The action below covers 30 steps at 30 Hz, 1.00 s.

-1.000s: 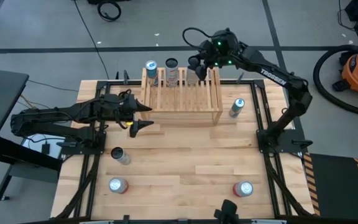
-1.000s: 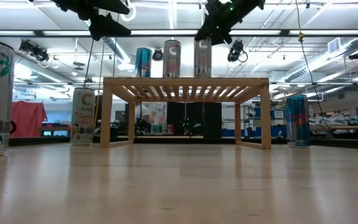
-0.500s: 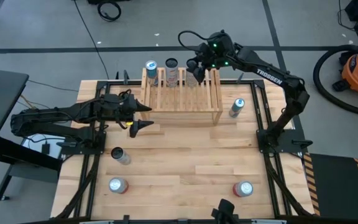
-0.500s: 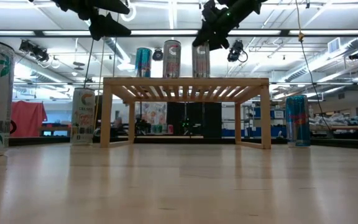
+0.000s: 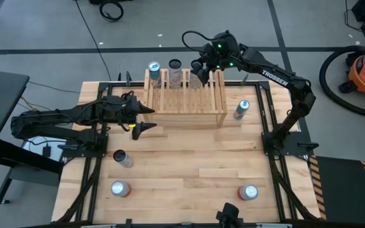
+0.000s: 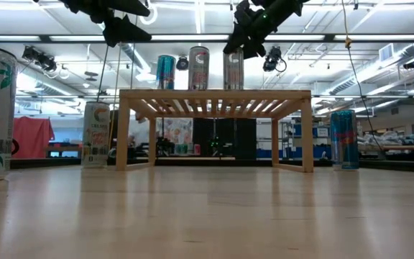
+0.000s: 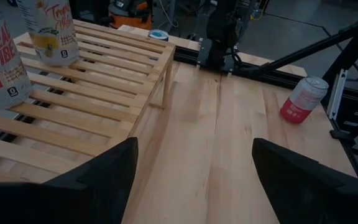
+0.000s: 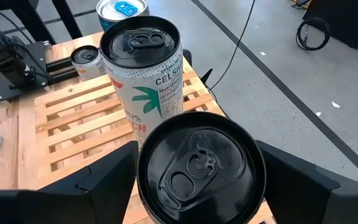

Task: Place canned beverage on shelf
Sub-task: Put the bottom white yellow soda can on the shelf, then put the right pink white soda can on the shelf

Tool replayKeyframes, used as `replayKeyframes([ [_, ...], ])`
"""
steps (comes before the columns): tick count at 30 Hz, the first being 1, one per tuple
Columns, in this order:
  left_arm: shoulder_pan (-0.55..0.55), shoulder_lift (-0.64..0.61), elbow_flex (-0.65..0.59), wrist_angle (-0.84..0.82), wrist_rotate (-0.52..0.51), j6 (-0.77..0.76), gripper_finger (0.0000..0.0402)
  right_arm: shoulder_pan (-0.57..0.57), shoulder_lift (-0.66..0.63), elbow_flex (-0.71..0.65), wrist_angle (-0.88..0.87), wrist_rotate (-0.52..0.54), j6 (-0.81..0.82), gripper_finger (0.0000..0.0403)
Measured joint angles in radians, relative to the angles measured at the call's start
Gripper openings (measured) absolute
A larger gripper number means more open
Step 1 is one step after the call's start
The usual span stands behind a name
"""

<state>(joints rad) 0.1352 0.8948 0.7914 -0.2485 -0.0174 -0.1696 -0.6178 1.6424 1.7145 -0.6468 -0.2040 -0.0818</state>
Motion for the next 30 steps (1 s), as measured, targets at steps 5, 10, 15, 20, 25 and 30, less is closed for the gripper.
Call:
replayKeyframes([
  [5,0.0,0.0,0.0,0.0,0.0,-0.001,0.0318,0.0,0.0,0.0,-0.004,-0.004,0.0,0.0329],
  [10,0.0,0.0,0.0,0.0,0.0,-0.002,0.0318,0.0,0.0,0.0,-0.005,-0.004,0.0,0.0346],
  [15,0.0,0.001,0.0,0.0,0.0,-0.003,0.0318,-0.002,-0.001,-0.001,-0.005,0.064,-0.011,0.0359],
  [20,0.0,0.001,0.0,0.0,0.0,-0.003,0.0318,-0.006,-0.03,-0.002,-0.004,0.073,-0.027,0.0367],
  [25,0.0,0.001,0.0,0.0,0.0,-0.003,0.0318,-0.006,-0.084,-0.002,0.008,0.073,-0.029,0.0371],
  [30,0.0,0.001,0.0,0.0,0.0,-0.003,0.0318,-0.006,-0.117,-0.002,0.0,0.073,-0.024,0.0372],
])
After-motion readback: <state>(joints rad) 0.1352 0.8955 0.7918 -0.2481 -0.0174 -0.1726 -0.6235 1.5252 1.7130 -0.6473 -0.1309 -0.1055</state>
